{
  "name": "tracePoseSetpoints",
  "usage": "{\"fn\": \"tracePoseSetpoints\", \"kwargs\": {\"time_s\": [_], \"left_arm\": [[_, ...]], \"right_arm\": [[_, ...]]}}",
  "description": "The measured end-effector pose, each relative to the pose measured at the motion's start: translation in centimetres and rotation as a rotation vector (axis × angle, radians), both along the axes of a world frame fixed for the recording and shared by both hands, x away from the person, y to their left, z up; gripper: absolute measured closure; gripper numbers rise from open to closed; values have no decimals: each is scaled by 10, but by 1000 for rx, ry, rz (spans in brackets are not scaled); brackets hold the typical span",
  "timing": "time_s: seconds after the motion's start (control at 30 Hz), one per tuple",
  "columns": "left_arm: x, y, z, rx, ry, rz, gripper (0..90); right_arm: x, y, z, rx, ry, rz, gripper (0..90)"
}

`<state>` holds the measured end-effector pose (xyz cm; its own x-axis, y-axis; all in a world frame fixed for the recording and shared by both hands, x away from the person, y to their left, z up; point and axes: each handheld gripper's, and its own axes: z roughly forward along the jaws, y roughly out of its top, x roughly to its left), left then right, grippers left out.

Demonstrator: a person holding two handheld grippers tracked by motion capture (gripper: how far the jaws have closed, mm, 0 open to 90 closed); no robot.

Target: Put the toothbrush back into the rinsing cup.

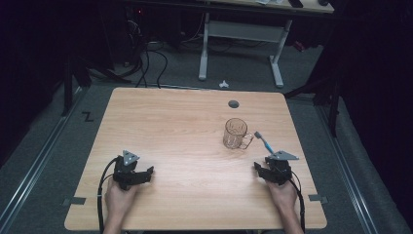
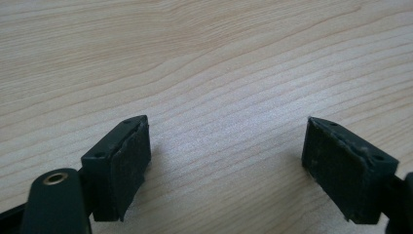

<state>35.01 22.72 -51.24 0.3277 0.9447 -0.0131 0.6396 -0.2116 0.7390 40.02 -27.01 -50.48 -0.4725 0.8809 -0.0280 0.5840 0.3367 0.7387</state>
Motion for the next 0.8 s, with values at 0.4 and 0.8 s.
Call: {"fn": "tracePoseSetpoints", "kwargs": {"time_s": [0.4,0.8], "left_arm": [[0,0,0,0,0,0,186],[0,0,0,0,0,0,186]], "right_arm": [[0,0,0,1,2,1,450],[-1,1,0,4,3,-4,443]]}}
